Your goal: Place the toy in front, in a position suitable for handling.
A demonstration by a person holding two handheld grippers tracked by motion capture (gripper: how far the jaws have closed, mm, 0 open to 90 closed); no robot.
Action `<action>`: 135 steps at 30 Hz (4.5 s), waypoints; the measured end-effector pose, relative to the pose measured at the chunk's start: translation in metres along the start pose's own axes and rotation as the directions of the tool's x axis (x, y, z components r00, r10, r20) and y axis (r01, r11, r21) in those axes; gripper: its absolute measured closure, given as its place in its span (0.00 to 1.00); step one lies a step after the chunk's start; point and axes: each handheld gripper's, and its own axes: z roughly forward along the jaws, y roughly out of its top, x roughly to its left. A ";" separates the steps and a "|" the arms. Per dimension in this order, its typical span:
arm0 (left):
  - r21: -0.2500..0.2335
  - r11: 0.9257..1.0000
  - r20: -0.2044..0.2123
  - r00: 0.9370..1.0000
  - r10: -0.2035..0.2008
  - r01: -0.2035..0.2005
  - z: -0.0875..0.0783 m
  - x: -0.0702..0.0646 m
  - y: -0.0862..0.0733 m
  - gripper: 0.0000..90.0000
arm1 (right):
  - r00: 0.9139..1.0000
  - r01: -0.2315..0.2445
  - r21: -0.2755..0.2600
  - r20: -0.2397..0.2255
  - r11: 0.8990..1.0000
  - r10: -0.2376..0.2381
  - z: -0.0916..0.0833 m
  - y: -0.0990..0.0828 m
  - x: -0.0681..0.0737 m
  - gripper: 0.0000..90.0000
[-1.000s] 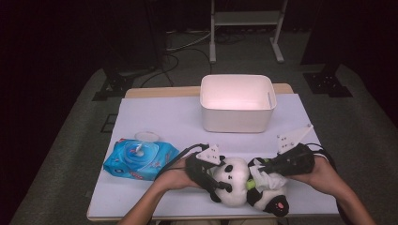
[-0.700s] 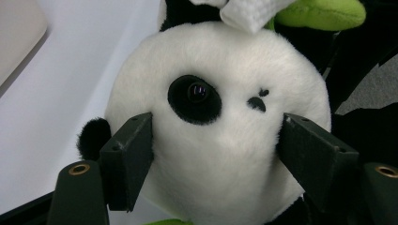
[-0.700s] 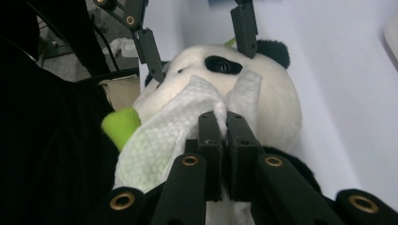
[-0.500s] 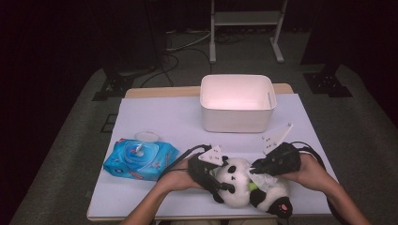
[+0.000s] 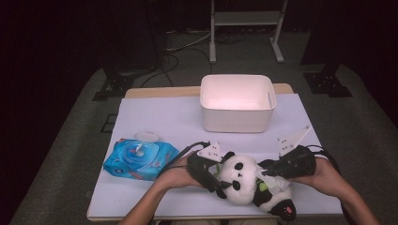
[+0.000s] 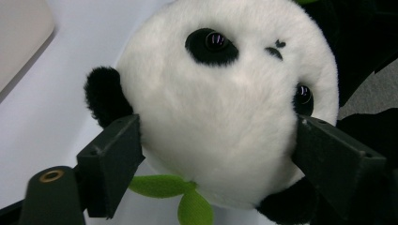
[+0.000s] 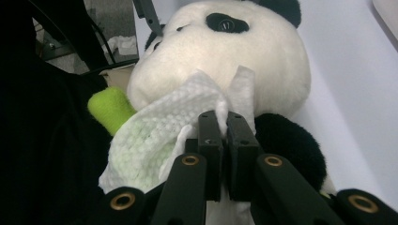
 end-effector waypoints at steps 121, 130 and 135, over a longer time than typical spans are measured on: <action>-0.062 0.998 -0.032 0.999 -0.014 0.012 0.010 -0.011 -0.021 0.32 | 1.000 -0.001 0.172 0.003 0.985 0.000 0.028 0.059 -0.025 0.94; -0.055 0.998 -0.040 0.999 -0.018 0.016 0.011 -0.007 -0.018 0.33 | 0.999 0.037 0.163 -0.012 0.986 -0.035 0.040 0.070 -0.023 0.94; -0.064 0.998 -0.036 0.999 -0.030 0.028 0.011 -0.007 -0.020 0.32 | 0.998 0.060 0.169 -0.018 0.984 -0.057 0.044 0.075 -0.016 0.94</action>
